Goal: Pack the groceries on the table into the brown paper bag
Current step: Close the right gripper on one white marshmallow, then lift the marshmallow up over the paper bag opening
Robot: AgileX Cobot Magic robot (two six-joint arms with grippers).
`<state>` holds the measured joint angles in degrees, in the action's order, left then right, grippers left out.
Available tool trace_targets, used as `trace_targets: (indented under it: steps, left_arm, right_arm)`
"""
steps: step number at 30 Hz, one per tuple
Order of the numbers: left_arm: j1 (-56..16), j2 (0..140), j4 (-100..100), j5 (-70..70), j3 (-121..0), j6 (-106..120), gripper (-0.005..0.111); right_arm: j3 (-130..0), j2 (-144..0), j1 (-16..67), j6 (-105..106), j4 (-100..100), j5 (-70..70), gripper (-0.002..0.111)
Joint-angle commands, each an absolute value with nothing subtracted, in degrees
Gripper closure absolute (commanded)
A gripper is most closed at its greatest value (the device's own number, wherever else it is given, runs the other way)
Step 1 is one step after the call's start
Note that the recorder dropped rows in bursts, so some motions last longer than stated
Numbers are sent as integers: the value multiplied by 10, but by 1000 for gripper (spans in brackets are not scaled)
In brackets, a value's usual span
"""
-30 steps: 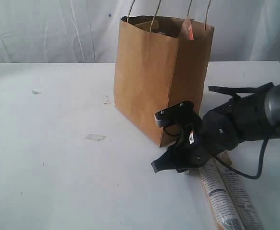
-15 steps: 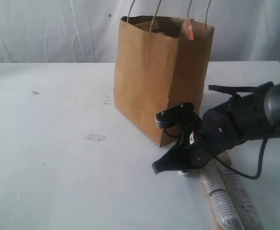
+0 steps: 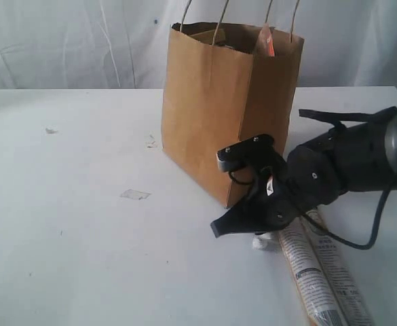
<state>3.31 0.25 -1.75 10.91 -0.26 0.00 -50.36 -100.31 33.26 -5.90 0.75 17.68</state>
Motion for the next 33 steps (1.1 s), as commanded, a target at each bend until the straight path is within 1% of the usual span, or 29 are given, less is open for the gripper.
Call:
trace_targets:
  steps: [1,7,14,15,18,20,24,28,33]
  left_arm:
    - [33,0,-21,107,0,0,107]
    - [33,0,-21,107,0,0,107]
    - [33,0,-21,107,0,0,107]
    - [33,0,-21,107,0,0,107]
    - [33,0,-21,107,0,0,107]
    - [33,0,-21,107,0,0,107]
    - [33,0,-21,107,0,0,107]
    - [33,0,-21,107,0,0,107]
    - [33,0,-21,107,0,0,107]
  right_arm:
    - [-508,-976,362,-52,-3,184,108]
    - [-508,-932,428,-16,-6,217,108]
    - [-501,-845,493,0,-17,311,108]
    - [-495,-834,498,0,-24,308,108]
    - [-445,-771,503,-4,-82,214,108]
    - [-427,-737,503,-38,-83,178,108]
    - [-411,-667,503,-83,-83,142,108]
    - [-429,-598,485,-94,-80,95,108]
    - [-550,-601,349,-102,-80,185,108]
